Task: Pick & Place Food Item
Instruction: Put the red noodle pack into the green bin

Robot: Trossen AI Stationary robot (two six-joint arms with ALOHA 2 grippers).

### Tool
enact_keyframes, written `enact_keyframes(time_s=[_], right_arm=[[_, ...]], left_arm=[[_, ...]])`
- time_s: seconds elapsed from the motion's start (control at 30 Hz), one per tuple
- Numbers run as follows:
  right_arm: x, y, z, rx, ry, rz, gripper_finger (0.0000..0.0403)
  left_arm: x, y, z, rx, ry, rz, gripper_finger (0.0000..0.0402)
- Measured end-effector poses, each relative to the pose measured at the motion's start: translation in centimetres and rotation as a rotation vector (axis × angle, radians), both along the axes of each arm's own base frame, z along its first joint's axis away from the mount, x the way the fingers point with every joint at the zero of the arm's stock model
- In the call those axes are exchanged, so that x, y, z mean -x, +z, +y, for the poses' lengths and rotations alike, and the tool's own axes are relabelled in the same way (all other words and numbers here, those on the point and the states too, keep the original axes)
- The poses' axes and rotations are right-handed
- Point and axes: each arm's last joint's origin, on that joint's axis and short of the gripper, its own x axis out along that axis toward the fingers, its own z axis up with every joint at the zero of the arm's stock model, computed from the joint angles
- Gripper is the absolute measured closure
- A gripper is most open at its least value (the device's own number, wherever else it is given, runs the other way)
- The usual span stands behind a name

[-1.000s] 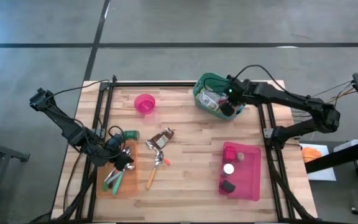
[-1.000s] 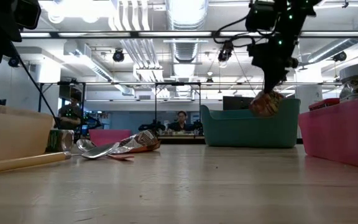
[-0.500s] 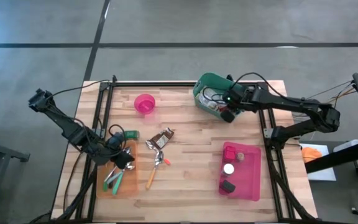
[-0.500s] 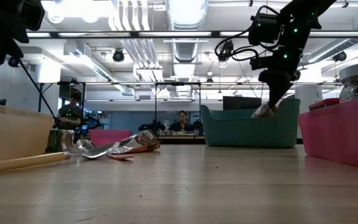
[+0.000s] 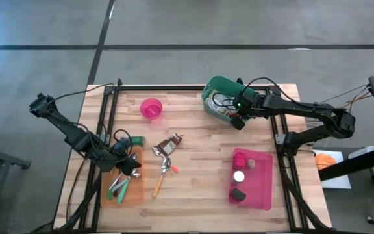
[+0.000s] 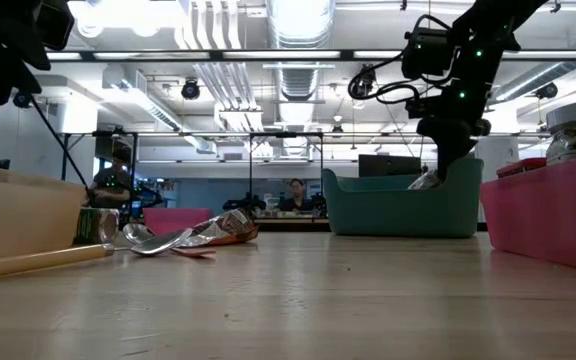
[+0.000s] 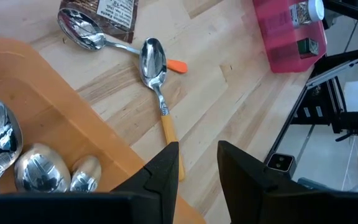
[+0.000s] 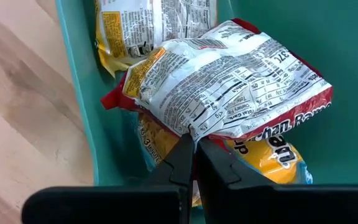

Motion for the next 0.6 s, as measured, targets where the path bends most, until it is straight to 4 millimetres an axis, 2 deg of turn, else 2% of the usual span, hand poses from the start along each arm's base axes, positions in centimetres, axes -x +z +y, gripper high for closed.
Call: enact_keyframes(time_s=[0.4,0.6], right_arm=[[-0.05,-0.01,0.07,-0.039,-0.037,-0.040,0.0394],[-0.20,-0.08,0.34,-0.133,-0.002,-0.083,0.0380]], left_arm=[[-0.04,0.05,-0.03,0.004,-0.001,-0.006,0.0289],[-0.04,0.04,-0.03,0.004,-0.001,-0.006,0.0289]])
